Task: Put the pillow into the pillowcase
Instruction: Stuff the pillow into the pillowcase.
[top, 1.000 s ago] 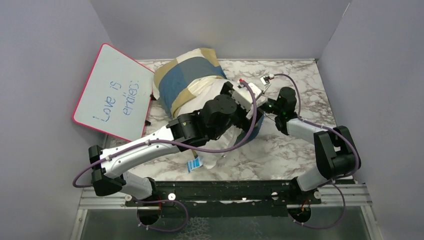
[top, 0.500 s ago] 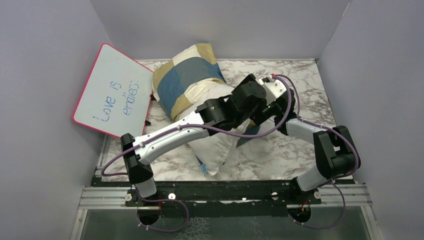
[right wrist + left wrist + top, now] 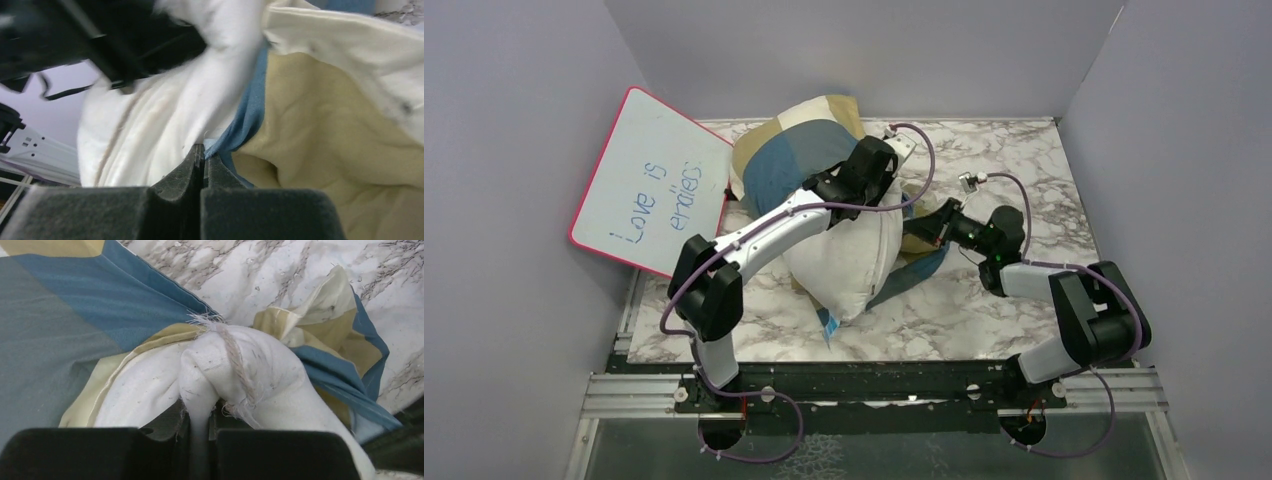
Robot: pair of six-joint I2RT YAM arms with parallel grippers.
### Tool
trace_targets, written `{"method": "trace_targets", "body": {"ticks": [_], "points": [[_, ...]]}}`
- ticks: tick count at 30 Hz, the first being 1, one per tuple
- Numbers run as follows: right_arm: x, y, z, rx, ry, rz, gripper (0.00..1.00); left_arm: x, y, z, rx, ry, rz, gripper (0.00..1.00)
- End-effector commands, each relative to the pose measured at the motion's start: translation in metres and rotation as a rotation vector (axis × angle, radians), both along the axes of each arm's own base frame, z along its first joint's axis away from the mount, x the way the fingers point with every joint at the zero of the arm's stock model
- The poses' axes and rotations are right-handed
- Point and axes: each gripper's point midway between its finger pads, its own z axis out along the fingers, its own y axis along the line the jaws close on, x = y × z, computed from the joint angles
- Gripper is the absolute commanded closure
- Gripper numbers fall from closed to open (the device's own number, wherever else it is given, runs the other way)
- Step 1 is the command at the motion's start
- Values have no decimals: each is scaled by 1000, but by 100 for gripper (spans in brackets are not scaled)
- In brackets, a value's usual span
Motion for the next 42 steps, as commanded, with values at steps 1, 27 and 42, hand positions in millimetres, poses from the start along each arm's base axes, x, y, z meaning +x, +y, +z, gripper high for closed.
{"method": "trace_targets", "body": {"ticks": [1,27,42], "points": [[-42,-4,82,152,-472,78,100,22,44,-96,134,139,110,98],[-5,13,153,-1,-870,59,100,-5,3,-242,-167,468,54,96],[149,-23,139,-50,-359,-434,100,-34,-7,-247,-252,516,-25,95]]}}
